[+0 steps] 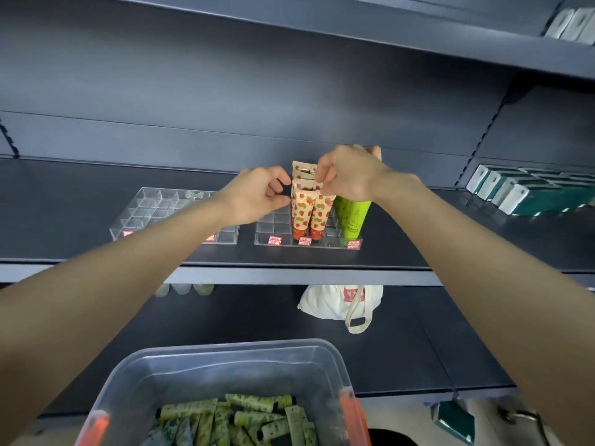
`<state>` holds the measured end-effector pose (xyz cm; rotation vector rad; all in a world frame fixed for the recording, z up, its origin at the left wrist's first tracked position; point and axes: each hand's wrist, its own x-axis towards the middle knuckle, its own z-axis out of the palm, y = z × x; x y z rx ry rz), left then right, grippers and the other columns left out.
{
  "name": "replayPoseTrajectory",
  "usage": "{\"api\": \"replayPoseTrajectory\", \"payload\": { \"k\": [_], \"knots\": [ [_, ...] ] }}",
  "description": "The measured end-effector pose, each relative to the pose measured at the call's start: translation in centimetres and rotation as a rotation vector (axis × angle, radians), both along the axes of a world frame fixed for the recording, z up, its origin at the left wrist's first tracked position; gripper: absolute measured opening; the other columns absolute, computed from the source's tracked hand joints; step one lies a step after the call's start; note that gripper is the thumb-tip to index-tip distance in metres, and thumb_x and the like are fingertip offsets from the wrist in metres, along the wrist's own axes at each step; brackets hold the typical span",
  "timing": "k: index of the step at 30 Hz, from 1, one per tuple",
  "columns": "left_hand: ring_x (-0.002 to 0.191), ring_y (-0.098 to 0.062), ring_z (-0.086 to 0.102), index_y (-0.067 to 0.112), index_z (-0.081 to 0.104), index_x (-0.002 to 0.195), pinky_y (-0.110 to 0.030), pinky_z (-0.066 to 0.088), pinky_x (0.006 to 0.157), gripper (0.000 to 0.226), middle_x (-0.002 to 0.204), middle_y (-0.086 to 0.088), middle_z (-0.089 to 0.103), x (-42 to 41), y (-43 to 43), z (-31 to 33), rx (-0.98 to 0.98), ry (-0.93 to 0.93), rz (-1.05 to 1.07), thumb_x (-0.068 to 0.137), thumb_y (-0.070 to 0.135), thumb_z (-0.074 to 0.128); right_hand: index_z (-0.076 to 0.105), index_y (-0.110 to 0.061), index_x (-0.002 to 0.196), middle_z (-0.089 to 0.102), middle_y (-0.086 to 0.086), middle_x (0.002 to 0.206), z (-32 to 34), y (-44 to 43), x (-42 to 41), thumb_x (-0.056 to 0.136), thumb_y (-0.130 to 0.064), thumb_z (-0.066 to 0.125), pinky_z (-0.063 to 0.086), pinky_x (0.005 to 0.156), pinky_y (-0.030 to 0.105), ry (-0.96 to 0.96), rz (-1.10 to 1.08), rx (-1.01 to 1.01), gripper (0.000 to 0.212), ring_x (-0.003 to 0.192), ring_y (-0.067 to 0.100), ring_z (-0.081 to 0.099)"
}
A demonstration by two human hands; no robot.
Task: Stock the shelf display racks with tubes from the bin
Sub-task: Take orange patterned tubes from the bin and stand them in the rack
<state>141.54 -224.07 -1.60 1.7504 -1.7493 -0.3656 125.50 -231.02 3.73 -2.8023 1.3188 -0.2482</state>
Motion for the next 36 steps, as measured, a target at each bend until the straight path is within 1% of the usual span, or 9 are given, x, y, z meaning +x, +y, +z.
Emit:
{"api": "replayPoseTrajectory", "payload": {
  "k": [3, 6, 10, 13, 21, 25, 28, 31, 36],
  "knots": [
    [0.098, -0.018, 0.060, 0.014, 0.057, 0.115, -0.022, 0.041, 0.084, 0.030, 0.105, -0.004, 0.063, 0.4, 2.5, 0.4, 0.000, -0.006, 0.029, 0.087, 0.021, 0.063, 0.068, -0.021, 0.099, 0.066, 0.004, 0.110, -0.6, 1.9, -0.2, 0.083, -0.011, 0.067, 0.039, 0.101, 0.038, -0.098, 0.021, 0.091, 0.019, 0.111, 0.023, 0.055],
    [0.095, -0.018, 0.062, 0.015, 0.060, 0.109, -0.025, 0.045, 0.086, 0.023, 0.101, -0.004, 0.066, 0.7, 5.7, -1.2, 0.064, 0.004, 0.019, 0.086, 0.022, 0.063, 0.070, -0.018, 0.096, 0.066, 0.007, 0.105, -3.0, 4.4, -0.6, 0.082, -0.009, 0.067, 0.050, 0.091, 0.035, -0.182, 0.042, 0.202, 0.017, 0.097, 0.024, 0.060],
    [0.082, -0.012, 0.061, 0.014, 0.060, 0.108, -0.016, 0.049, 0.072, 0.022, 0.096, -0.002, 0.064, 0.5, 10.0, -6.4, 0.231, 0.018, -0.011, 0.087, 0.021, 0.062, 0.071, -0.011, 0.099, 0.069, 0.009, 0.100, -9.3, 8.2, -1.0, 0.082, -0.008, 0.065, 0.050, 0.090, 0.033, -0.159, 0.056, 0.323, 0.018, 0.097, 0.025, 0.063],
    [0.087, -0.018, 0.062, 0.011, 0.060, 0.109, -0.028, 0.050, 0.084, 0.024, 0.092, -0.001, 0.063, 0.3, 12.6, -11.4, 0.358, 0.048, -0.008, 0.087, 0.020, 0.062, 0.069, -0.009, 0.100, 0.069, 0.008, 0.103, -15.1, 10.9, -1.4, 0.084, -0.008, 0.063, 0.049, 0.092, 0.036, -0.122, 0.022, 0.486, 0.017, 0.098, 0.024, 0.062],
    [0.088, -0.028, 0.065, 0.012, 0.060, 0.103, -0.038, 0.053, 0.079, 0.017, 0.092, -0.006, 0.066, -0.4, 19.7, -25.6, 0.684, 0.118, 0.015, 0.088, 0.019, 0.061, 0.069, -0.009, 0.105, 0.069, 0.009, 0.109, -30.6, 17.1, -3.1, 0.085, -0.011, 0.064, 0.048, 0.093, 0.033, 0.002, -0.056, 0.817, 0.021, 0.105, 0.024, 0.062],
    [0.113, -0.026, 0.053, 0.009, 0.056, 0.117, -0.037, 0.044, 0.094, 0.030, 0.120, -0.010, 0.057, -1.4, 22.5, -30.6, 0.744, 0.045, 0.005, 0.090, 0.024, 0.057, 0.065, -0.009, 0.094, 0.061, 0.007, 0.088, -36.0, 19.6, -4.2, 0.085, -0.012, 0.064, 0.047, 0.083, 0.038, 0.105, -0.081, 0.928, 0.009, 0.088, 0.028, 0.058],
    [0.133, -0.024, 0.031, 0.017, 0.045, 0.131, -0.041, 0.030, 0.107, 0.046, 0.140, -0.005, 0.038, -1.9, 23.3, -32.6, 0.731, -0.137, 0.022, 0.090, 0.036, 0.054, 0.046, -0.009, 0.134, 0.054, 0.011, 0.130, -38.0, 20.1, -3.9, 0.087, -0.024, 0.066, 0.045, 0.098, 0.041, 0.212, -0.061, 0.980, 0.053, 0.118, 0.029, 0.052],
    [0.140, -0.021, 0.017, 0.021, 0.031, 0.142, -0.043, 0.016, 0.113, 0.061, 0.149, 0.000, 0.025, -1.8, 22.3, -33.3, 0.773, -0.240, -0.012, 0.089, 0.047, 0.050, 0.032, -0.016, 0.145, 0.038, 0.007, 0.148, -38.7, 20.0, -3.0, 0.087, -0.026, 0.066, 0.042, 0.103, 0.042, 0.229, 0.017, 0.962, 0.068, 0.133, 0.030, 0.040],
    [0.134, -0.019, 0.027, 0.019, 0.044, 0.133, -0.040, 0.011, 0.114, 0.049, 0.140, 0.000, 0.039, -2.6, 21.6, -34.3, 0.612, -0.364, -0.073, 0.090, 0.040, 0.051, 0.055, -0.015, 0.124, 0.043, 0.009, 0.132, -39.8, 20.7, -2.4, 0.085, -0.016, 0.065, 0.052, 0.082, 0.043, 0.302, 0.053, 0.889, 0.040, 0.104, 0.035, 0.060]
  ]
}}
